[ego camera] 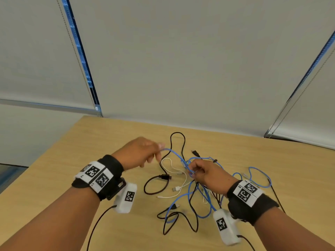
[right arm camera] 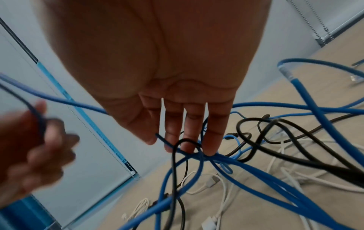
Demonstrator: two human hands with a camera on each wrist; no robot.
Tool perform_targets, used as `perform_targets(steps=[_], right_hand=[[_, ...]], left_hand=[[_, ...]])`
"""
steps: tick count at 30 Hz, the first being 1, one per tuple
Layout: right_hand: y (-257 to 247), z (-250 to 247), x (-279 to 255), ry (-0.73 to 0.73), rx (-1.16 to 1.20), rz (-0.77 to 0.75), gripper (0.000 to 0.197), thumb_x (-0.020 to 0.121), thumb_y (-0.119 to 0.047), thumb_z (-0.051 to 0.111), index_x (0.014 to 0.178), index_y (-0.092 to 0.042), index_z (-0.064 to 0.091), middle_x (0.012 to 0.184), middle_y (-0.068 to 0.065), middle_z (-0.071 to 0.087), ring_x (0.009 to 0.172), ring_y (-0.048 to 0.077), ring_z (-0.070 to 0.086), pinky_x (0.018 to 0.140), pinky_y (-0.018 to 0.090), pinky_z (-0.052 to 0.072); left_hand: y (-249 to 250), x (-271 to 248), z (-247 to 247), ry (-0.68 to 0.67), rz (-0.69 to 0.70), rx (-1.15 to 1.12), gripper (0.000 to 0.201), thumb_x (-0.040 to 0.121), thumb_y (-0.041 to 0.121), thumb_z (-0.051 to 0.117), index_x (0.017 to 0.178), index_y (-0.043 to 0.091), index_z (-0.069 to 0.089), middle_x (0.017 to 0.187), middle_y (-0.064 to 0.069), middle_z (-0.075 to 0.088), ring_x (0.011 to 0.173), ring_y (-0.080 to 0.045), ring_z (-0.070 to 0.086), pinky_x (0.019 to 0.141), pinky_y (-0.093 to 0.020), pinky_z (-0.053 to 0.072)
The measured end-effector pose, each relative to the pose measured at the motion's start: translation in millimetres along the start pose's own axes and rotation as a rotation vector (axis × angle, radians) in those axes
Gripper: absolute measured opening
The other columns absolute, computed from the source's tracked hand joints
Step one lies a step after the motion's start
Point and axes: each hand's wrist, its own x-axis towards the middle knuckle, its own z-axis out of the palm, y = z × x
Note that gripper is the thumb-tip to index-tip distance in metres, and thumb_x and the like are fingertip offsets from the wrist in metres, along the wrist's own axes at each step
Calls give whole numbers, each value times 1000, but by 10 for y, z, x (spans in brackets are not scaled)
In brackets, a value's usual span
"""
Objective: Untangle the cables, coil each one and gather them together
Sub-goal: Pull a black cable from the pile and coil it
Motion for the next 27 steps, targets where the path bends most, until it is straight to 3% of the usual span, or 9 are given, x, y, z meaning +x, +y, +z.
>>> perform_targets(steps=[3, 6, 9, 12, 15, 19, 22, 25, 27], right_hand=[[84, 15, 18, 92, -17, -3, 38, 98, 1, 45, 107, -29, 65, 112, -13, 66, 102, 3, 62, 77, 11, 44], [203, 167, 7, 46, -195, 10, 34, 103, -17, 44, 126, -33, 62, 119, -14, 63, 94, -2, 63, 80, 17, 47], [374, 447, -35, -99, -402, -6, 38, 101, -33, 48, 138, -31, 55, 142, -4, 53, 129, 16, 52, 104, 31, 42], [524, 669, -103, -133, -573, -12, 50, 99, -36, 48, 149, -33, 42, 162, -3, 30, 148, 22, 28, 119, 40, 30], [614, 751, -157, -97, -638, -28, 54, 98, -34, 50, 151, -35, 38, 166, -6, 18, 151, 21, 21, 119, 43, 31], [612, 711, -171, -88, -541, -58, 49, 96, -22, 52, 144, -32, 50, 164, -2, 27, 149, 20, 27, 118, 36, 31], [443, 490, -143, 72, -329, -60, 35, 97, -18, 55, 129, -30, 62, 143, -4, 52, 135, 16, 47, 106, 23, 36], [155, 174, -81, 299, -251, -8, 27, 98, -25, 57, 124, -31, 62, 135, -5, 58, 117, 13, 59, 100, 30, 46], [-73, 17, -62, 410, -201, -41, 37, 97, -30, 59, 133, -33, 54, 137, -5, 57, 107, 13, 63, 95, 36, 52]], left_hand=[[-313, 11, 138, -234, -158, 198, 22, 90, 34, 60, 94, 27, 80, 89, 6, 74, 78, -9, 64, 84, -33, 53], [-564, 50, 416, -239, -261, 388, 41, 92, 26, 62, 133, 32, 60, 122, -2, 66, 99, -15, 62, 91, -31, 51], [-723, 96, 709, -180, -351, 429, 58, 95, 33, 60, 149, 30, 41, 141, -8, 57, 114, -26, 62, 94, -34, 51], [-793, 142, 827, -89, -389, 336, 30, 98, 20, 53, 126, 22, 63, 109, -9, 70, 96, -29, 69, 88, -40, 59], [-711, 131, 711, 40, -313, 174, 23, 95, 13, 50, 94, 24, 71, 81, -2, 73, 75, -25, 72, 76, -37, 62], [-383, 64, 458, 288, -47, 27, 23, 89, 41, 59, 73, 30, 70, 75, 8, 74, 74, -12, 71, 73, -33, 57], [-157, 3, 420, 313, 134, -8, 17, 93, 25, 66, 87, 40, 69, 82, 13, 71, 80, -3, 69, 75, -25, 55], [25, -83, 473, 232, 256, -67, 39, 96, 13, 62, 113, 47, 54, 86, 10, 66, 81, -8, 72, 78, -23, 55], [116, -119, 509, 233, 303, -80, 52, 95, 11, 60, 128, 48, 45, 87, 8, 67, 83, -10, 71, 83, -28, 55]])
